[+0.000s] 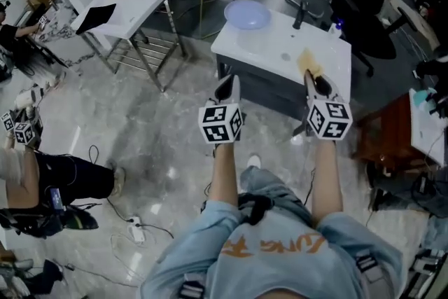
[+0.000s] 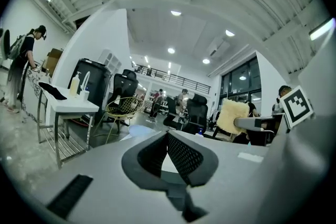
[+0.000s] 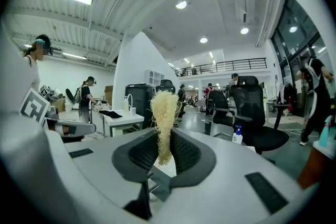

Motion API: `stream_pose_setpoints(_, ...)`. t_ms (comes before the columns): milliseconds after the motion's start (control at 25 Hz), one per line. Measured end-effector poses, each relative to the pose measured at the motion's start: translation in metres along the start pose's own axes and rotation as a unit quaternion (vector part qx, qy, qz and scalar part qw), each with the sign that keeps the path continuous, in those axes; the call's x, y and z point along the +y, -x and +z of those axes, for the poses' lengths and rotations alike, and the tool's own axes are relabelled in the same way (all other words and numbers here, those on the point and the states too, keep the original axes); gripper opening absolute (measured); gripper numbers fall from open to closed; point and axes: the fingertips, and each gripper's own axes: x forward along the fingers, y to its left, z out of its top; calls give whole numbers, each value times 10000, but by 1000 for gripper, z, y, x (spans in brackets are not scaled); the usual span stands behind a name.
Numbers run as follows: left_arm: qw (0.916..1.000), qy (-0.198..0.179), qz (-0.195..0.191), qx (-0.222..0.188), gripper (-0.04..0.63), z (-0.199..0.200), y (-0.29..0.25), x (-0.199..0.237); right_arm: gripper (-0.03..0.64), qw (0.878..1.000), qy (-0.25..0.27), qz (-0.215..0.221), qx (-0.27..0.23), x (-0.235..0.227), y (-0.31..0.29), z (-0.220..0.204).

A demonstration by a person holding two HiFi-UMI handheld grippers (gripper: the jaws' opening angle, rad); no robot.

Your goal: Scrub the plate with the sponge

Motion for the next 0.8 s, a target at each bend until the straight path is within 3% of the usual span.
stream_pose_setpoints(360, 9965, -56, 599, 582, 2, 6, -102, 40, 51, 9954, -476, 772, 311, -26, -139, -1)
stream_pose_setpoints(600, 9937, -255, 653, 876, 2, 3, -151, 37, 49, 9917, -964, 661, 539, -72, -184, -19)
stream_pose_setpoints(800, 9906, -363, 725, 1098, 3, -5, -167, 48, 49, 9871, -1234, 798, 636, -68, -210, -36)
